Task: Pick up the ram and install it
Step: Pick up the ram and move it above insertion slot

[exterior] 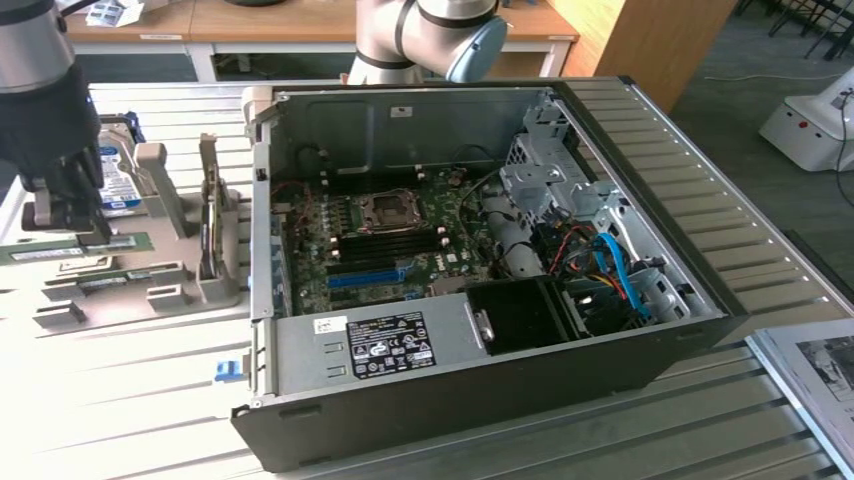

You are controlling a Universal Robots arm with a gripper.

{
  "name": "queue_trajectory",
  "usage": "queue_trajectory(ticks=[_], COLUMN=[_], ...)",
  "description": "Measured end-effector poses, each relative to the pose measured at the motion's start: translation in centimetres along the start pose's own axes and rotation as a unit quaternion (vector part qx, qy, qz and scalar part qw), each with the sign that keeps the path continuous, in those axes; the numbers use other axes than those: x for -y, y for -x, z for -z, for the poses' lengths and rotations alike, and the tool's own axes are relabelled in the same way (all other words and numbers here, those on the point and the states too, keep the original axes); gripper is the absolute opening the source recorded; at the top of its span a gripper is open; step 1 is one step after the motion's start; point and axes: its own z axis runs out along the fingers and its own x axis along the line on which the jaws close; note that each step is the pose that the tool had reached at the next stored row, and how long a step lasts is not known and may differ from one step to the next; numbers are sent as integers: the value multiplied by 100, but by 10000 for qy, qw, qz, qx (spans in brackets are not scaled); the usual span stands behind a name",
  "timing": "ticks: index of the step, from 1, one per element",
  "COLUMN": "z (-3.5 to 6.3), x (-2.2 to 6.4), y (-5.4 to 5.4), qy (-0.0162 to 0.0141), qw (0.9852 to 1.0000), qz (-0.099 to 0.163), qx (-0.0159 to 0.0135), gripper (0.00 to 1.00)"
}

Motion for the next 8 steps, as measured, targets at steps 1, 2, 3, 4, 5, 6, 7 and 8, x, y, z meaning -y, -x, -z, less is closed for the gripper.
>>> queue_trajectory(ticks=[1, 2, 3, 4, 5, 6, 7, 8], z=[4, 6, 8, 10, 12, 14, 16, 18], x=[-1, -1, -2, -4, -6, -9, -11, -15], y=[0, 0, -1, -1, 0, 0, 1, 1], qy=[0, -3, -7, -12, -17, -24, -31, -39], qw=[10000, 10000, 10000, 10000, 10000, 10000, 10000, 10000], qz=[0, 0, 1, 1, 0, 0, 0, 0], qx=[0, -1, -1, -1, -1, -1, -2, -3], gripper=[11, 11, 11, 11, 11, 11, 11, 11])
